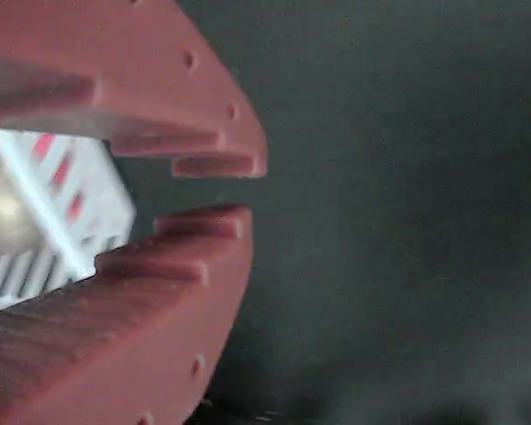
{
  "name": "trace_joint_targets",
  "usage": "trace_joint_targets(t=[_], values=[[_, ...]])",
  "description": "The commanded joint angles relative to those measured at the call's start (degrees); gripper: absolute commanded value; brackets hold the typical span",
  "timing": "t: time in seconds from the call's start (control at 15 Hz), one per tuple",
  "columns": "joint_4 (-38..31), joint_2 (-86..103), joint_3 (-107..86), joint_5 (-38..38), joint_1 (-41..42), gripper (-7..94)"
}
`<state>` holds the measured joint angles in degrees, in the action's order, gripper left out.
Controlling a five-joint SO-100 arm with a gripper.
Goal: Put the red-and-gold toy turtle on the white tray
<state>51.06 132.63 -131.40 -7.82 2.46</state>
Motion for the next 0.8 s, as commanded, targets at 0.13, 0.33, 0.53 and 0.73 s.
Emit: trace_joint_targets(t=[0.13, 0.33, 0.53, 0.73], values=[[-2.46, 25.49, -21.88, 2.81, 4.57, 0], [4.04, 38.23, -29.27, 3.16, 5.54, 0], [10.02, 47.37, -33.93, 2.64, 5.62, 0], [16.52, 52.73, -36.91, 2.02, 5.19, 0]])
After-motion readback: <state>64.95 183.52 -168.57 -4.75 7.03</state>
